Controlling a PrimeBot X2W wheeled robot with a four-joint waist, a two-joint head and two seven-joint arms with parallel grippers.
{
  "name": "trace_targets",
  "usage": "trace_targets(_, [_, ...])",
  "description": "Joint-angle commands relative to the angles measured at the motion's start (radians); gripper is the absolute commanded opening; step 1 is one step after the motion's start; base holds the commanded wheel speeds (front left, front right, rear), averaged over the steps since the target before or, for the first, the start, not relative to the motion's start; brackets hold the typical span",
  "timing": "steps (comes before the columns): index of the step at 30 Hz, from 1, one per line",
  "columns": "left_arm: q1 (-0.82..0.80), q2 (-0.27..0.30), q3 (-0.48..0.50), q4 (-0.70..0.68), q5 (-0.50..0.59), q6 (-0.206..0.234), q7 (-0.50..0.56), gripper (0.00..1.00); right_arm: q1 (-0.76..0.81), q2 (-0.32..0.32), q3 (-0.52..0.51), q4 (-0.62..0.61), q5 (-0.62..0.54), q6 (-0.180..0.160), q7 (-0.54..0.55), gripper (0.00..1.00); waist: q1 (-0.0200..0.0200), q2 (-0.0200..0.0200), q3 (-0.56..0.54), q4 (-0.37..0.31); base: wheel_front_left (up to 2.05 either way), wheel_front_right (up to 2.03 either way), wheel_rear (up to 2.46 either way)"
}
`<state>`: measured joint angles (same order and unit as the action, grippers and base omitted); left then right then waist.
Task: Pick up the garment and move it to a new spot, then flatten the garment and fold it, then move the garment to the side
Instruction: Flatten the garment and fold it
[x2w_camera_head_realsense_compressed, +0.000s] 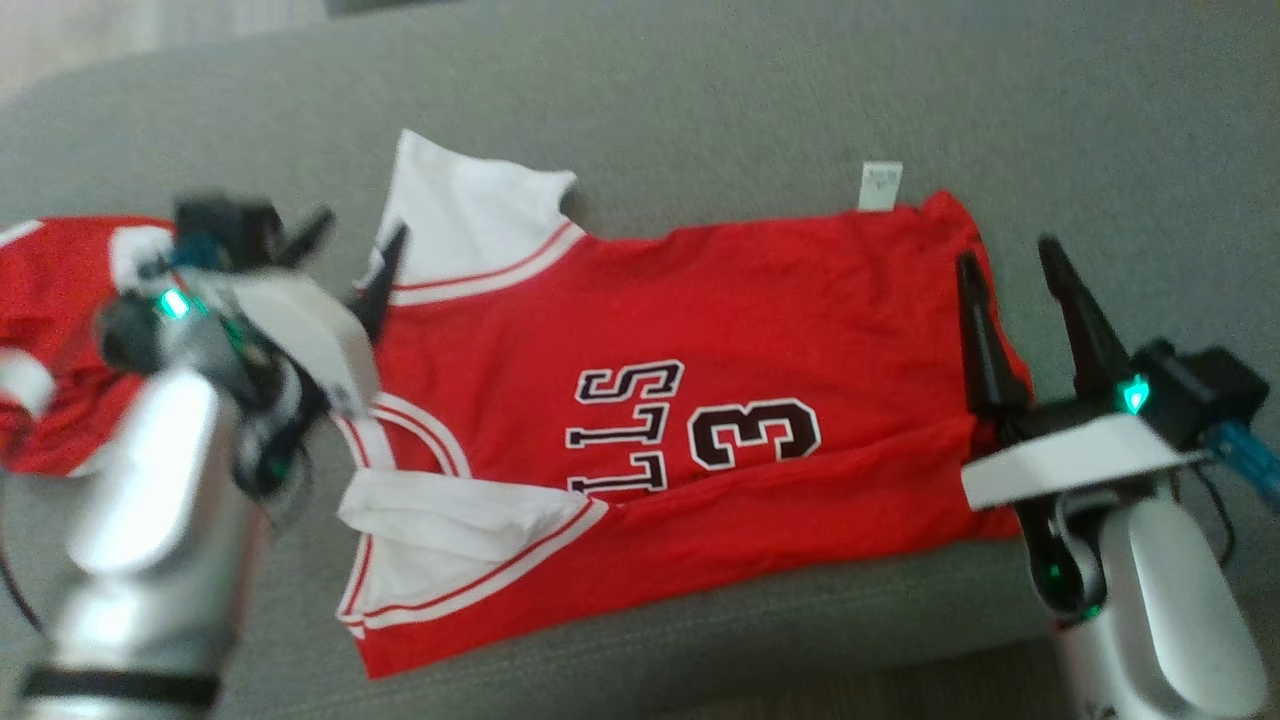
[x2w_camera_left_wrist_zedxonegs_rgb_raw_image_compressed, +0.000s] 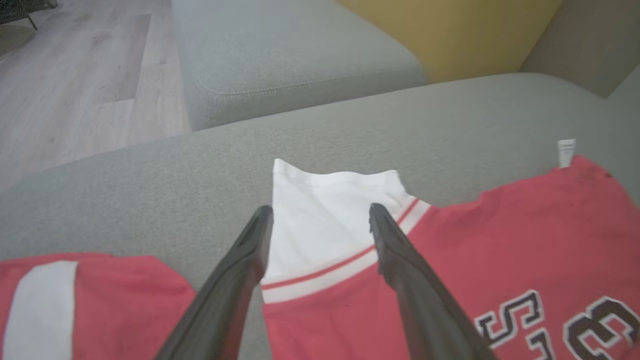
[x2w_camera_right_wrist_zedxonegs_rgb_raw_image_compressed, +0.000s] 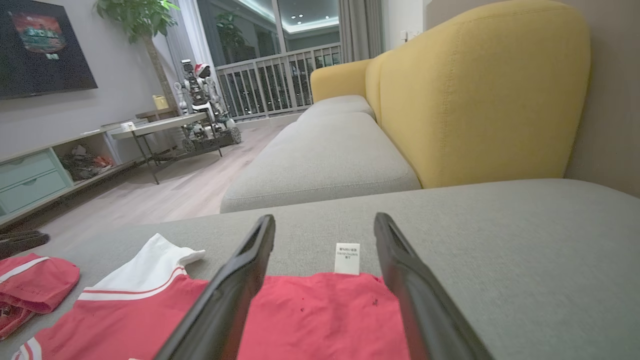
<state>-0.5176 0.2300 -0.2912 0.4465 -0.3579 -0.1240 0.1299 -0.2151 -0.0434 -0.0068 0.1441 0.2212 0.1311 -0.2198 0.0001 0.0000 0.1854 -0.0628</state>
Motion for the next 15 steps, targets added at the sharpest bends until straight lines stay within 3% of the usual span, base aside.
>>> trace_targets(1, [-0.068, 0.054, 0.027, -0.013, -0.009, -0.003, 0.026, 1.0, -0.048, -0.007, 0.034, -0.042, 0.005, 0.0, 0.002, 1.0, -0.0001, 0.0, 0.079, -0.054, 0.0, 0.0, 0.0])
trace_targets(8, [-0.298, 0.142, -0.024, 0.127, -0.063, -0.006, 0.208, 1.0, -0.132, -0.007, 0.064, -0.066, 0.028, 0.0, 0.002, 1.0, -0.0001, 0.0, 0.166, -0.106, 0.0, 0.0, 0.0])
trace_targets(15, [-0.426, 0.19, -0.082, 0.283, -0.072, -0.007, 0.265, 1.0, -0.138, -0.007, 0.088, -0.068, 0.053, 0.0, -0.011, 1.0, -0.0001, 0.0, 0.204, -0.144, 0.0, 0.0, 0.0])
